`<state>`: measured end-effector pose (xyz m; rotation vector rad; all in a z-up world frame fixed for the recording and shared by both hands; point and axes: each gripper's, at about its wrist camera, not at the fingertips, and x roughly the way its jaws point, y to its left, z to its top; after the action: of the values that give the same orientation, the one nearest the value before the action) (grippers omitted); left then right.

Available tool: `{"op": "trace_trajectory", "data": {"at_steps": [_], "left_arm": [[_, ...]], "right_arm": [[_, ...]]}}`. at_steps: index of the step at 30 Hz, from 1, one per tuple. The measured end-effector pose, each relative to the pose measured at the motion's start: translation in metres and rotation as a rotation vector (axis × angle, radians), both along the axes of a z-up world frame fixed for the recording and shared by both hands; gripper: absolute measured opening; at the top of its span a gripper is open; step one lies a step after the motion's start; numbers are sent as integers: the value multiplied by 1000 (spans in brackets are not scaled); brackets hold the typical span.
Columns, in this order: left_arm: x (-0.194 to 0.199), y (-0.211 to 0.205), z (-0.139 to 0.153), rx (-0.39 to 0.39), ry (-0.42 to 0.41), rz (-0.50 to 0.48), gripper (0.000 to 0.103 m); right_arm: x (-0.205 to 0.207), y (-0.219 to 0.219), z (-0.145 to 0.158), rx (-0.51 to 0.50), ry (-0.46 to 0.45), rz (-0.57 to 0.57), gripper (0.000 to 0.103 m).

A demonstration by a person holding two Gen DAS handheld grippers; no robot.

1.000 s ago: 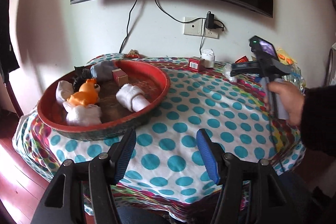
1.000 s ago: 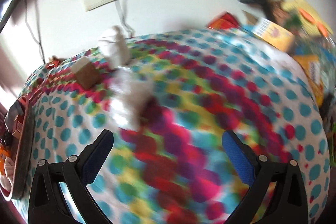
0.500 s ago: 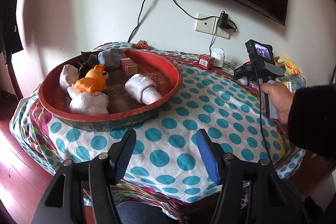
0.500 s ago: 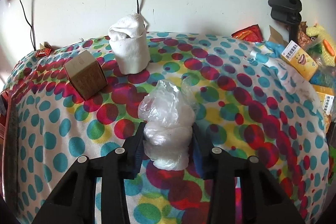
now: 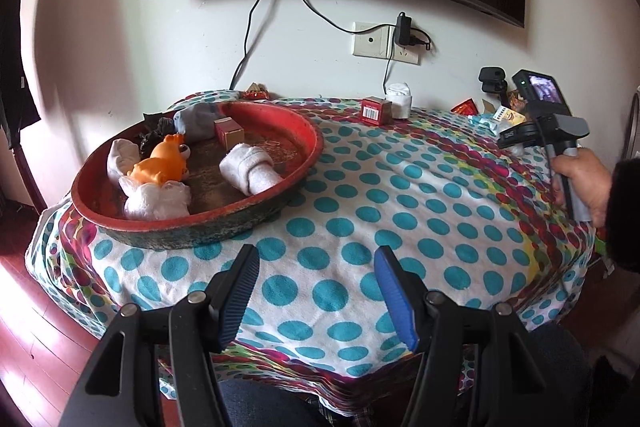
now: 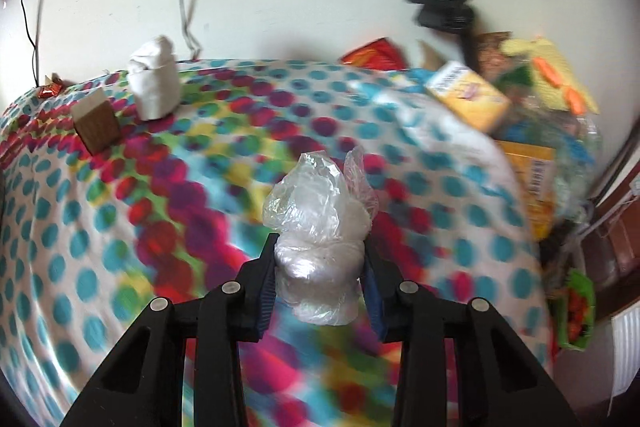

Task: Organize objects
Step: 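Lift the plastic-wrapped bundle off the cloth with the right gripper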

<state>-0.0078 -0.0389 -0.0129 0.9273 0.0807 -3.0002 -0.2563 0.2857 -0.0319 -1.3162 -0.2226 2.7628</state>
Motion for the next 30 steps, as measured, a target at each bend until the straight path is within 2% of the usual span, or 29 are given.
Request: {"op": "trace_trajectory", "data": {"at_steps": [9,14,30], "left_arm": [[14,21,-3,-67,10,-39,61],[17,21,-4,-57,2,-37,61],[23,19,4,-44,12,-36,61]], "right_arm": [[36,52,30,24,50,-58,35],[46,62,42,23,73,-70,35],[61,46,78,44,136,-43,35]]}}
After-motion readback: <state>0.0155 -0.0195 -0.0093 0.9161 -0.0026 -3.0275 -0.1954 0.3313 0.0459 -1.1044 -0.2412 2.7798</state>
